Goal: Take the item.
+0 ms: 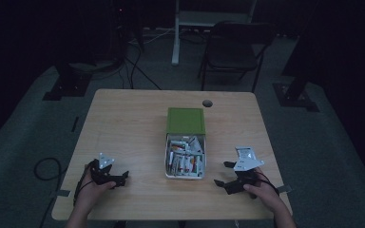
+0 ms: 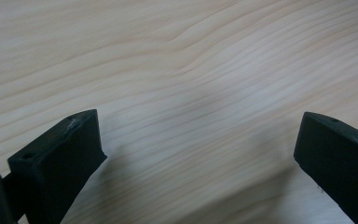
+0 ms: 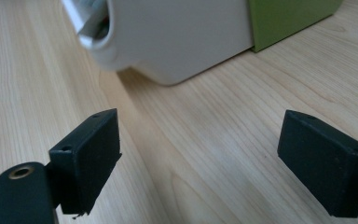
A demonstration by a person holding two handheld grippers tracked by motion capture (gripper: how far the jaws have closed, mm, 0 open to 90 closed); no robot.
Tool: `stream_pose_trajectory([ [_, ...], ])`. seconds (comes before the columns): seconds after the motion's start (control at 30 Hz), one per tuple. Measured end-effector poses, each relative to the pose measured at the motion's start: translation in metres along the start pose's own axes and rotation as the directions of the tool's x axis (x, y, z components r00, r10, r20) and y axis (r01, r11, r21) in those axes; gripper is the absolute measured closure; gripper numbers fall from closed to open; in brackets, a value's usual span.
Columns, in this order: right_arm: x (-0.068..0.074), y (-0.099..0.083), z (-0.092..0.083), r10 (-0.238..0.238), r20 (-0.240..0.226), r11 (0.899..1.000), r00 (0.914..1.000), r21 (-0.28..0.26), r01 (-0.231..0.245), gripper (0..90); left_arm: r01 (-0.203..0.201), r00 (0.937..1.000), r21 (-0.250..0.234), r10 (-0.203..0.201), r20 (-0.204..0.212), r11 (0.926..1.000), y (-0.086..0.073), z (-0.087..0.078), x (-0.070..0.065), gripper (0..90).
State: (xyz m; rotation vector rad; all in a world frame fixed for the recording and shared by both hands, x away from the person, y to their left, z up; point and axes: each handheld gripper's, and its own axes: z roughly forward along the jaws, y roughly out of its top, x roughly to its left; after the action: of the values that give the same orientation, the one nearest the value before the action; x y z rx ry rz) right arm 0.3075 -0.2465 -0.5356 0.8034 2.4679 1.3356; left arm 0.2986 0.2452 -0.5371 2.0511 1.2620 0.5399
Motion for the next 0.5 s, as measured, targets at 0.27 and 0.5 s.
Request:
stream_pose_trajectory([
  [0.27,0.003,0.005,0.001,0.041,0.031,0.999,0.9987,-0.013,-0.04,12.5,-0.074,0.9881,-0.034,0.077,0.133,0.9967,0.01,-0.005,-0.024,1.2],
  [0.5,0.005,0.006,0.0,0.016,0.043,1.0,0.999,-0.026,-0.015,12.6,-0.147,0.9735,-0.032,0.151,0.172,0.9885,0.013,-0.003,-0.04,1.2],
])
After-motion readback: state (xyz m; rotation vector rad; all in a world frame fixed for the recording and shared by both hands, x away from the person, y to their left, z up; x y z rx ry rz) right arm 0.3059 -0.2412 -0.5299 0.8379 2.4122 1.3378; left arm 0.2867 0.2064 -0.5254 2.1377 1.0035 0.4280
